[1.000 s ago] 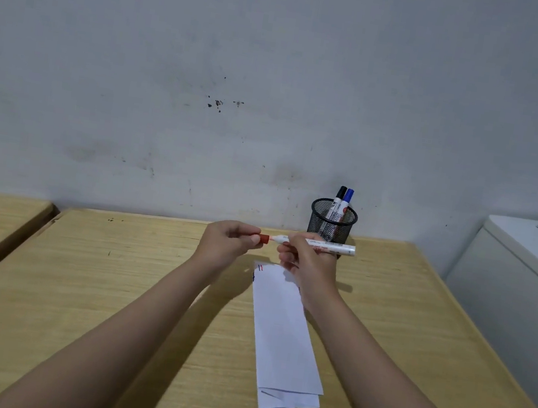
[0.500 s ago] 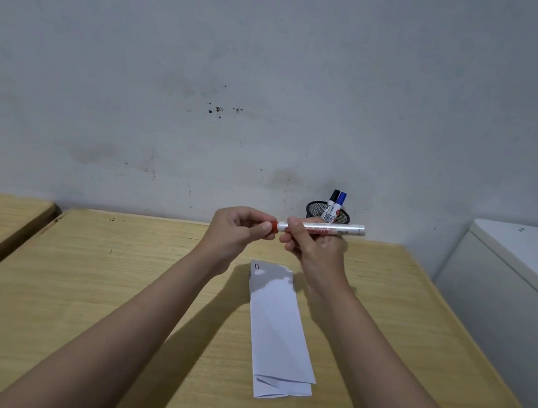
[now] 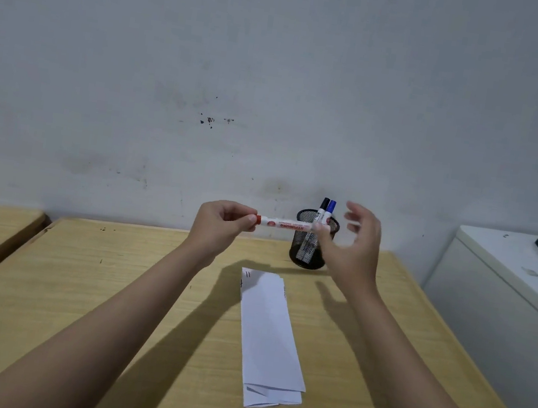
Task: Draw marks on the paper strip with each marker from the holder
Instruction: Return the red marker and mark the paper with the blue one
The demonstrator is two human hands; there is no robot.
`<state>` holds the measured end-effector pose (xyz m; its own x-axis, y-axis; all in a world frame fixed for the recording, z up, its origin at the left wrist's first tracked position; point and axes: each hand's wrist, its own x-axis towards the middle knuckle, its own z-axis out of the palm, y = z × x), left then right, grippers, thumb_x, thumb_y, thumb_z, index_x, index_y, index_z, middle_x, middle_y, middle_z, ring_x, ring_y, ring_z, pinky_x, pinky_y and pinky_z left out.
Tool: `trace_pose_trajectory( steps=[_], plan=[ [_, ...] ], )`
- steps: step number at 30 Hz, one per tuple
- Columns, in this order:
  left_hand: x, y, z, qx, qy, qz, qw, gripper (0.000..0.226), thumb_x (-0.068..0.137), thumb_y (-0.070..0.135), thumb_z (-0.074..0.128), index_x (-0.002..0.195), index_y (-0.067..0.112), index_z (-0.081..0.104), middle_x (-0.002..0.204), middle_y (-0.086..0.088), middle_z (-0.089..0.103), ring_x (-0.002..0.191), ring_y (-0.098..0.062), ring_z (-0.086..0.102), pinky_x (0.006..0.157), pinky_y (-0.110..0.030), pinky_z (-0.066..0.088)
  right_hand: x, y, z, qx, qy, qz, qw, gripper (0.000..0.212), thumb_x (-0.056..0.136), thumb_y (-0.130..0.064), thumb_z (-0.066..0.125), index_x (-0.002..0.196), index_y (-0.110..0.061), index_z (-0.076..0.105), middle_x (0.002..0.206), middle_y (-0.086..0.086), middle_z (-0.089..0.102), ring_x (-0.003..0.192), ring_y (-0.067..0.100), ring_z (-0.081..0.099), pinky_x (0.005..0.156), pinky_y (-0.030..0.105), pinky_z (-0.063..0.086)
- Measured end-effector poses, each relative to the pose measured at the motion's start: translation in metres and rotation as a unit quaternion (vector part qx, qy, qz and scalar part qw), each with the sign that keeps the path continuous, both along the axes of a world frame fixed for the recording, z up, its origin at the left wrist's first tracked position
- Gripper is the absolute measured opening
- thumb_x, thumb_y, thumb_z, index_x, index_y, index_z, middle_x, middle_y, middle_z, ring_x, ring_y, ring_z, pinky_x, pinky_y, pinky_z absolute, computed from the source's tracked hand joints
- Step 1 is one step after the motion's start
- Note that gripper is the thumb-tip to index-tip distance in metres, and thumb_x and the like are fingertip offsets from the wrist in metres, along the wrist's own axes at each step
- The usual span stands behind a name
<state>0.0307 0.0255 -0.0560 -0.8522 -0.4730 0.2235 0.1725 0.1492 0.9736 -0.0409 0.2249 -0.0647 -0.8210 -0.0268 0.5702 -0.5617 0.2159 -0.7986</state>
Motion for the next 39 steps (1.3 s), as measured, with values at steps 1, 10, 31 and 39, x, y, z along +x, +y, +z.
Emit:
trace_pose_trajectory(
  steps=[1, 10, 31, 39],
  plan=[
    [-0.002, 0.002, 0.004, -0.028, -0.002, -0.004, 1.0, 0.008, 0.079, 0.006, 0.069, 0.081, 0.014, 0.071, 0.08, -0.01, 0.071, 0.074, -0.018, 0.068, 0.083, -0.037, 0.052, -0.003, 0.001, 0.003, 0.103, 0.07, 0.014, 0.992, 0.05, 0.074, -0.032, 0.077, 0.119, -0.02, 0.058, 0.108, -0.006, 0.054, 0.104, 0.018, 0.051, 0.09, 0.031, 0.04],
    [-0.041, 0.033, 0.042, -0.119, 0.044, -0.035, 0.991, 0.025, 0.079, 0.018, 0.072, 0.101, 0.008, 0.068, 0.082, -0.012, 0.07, 0.074, -0.019, 0.067, 0.07, -0.025, 0.051, -0.039, -0.004, 0.031, 0.287, 0.195, 0.022, 0.938, 0.014, 0.085, -0.023, 0.065, 0.089, -0.011, 0.071, 0.08, 0.003, 0.071, 0.063, 0.021, 0.06, 0.063, 0.033, 0.047],
    [-0.131, 0.057, -0.033, -0.274, -0.105, -0.005, 0.956, 0.059, 0.076, 0.041, 0.069, 0.123, 0.007, 0.056, 0.125, -0.009, 0.055, 0.117, -0.024, 0.052, 0.093, -0.031, 0.042, -0.119, -0.003, 0.003, 0.236, -0.151, 0.039, 0.959, 0.013, 0.075, -0.017, 0.073, 0.077, -0.005, 0.07, 0.064, 0.002, 0.064, 0.062, 0.013, 0.057, 0.058, 0.023, 0.045],
    [-0.131, 0.052, -0.041, -0.261, -0.082, -0.008, 0.962, 0.056, 0.077, 0.041, 0.068, 0.124, 0.013, 0.055, 0.125, -0.005, 0.056, 0.117, -0.021, 0.052, 0.096, -0.036, 0.044, -0.139, -0.005, 0.012, 0.153, -0.147, -0.015, 0.977, 0.024, 0.078, -0.009, 0.059, 0.101, -0.008, 0.066, 0.08, 0.003, 0.059, 0.074, 0.017, 0.055, 0.067, 0.023, 0.04]
  ],
)
